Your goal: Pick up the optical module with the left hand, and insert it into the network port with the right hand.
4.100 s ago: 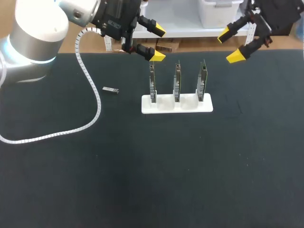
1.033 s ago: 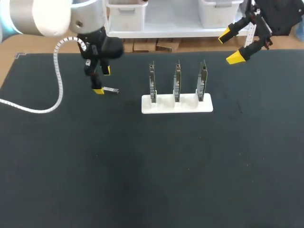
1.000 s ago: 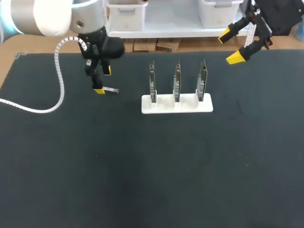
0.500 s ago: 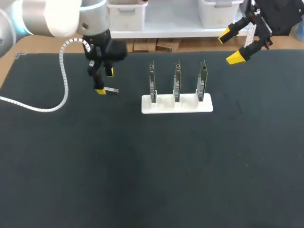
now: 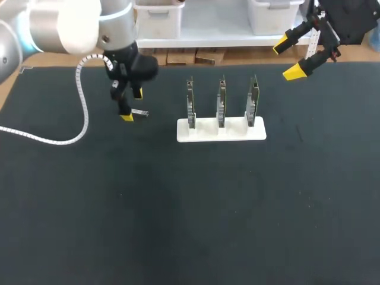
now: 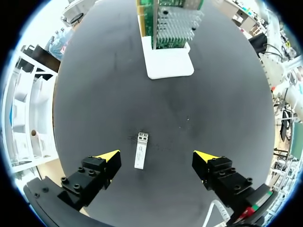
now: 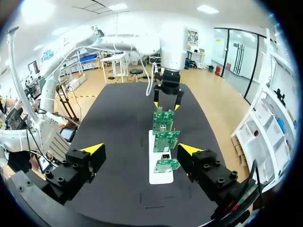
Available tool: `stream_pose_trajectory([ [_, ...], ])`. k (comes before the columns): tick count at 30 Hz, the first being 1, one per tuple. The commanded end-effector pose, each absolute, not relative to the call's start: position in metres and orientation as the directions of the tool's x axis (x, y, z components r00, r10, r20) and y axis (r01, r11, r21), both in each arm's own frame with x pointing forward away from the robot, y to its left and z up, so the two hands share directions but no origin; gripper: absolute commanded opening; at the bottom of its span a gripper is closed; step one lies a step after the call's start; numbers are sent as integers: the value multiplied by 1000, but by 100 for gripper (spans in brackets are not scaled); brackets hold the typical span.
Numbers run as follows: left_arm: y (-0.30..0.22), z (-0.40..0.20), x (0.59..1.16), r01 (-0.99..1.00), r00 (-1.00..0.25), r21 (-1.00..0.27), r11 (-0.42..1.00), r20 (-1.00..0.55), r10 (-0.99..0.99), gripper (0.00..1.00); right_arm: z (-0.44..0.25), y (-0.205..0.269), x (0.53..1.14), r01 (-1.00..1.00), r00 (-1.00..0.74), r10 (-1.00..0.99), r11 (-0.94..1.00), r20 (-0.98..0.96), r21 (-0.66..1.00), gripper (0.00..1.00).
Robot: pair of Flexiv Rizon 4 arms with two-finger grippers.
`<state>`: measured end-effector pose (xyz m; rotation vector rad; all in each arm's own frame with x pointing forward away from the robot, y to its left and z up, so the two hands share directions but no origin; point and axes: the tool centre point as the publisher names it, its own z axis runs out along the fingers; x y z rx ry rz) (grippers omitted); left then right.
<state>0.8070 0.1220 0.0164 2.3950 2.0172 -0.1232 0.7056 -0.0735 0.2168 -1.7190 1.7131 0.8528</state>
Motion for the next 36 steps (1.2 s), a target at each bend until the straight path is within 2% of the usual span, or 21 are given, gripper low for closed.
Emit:
stream_pose_trajectory([
  [1,121,14,809,984,169,-38,-171,-52,984,100,217,-74,703,-999,-20,-642,-20,-766,43,100],
  [13,125,11,808,987,157,-10,-157,-65,986,100,217,-74,703,-999,-20,-642,-20,-766,43,100],
  [36,126,2,806,980,191,-45,-193,-46,981,100,217,-74,703,-999,-20,-642,-20,-766,43,100],
])
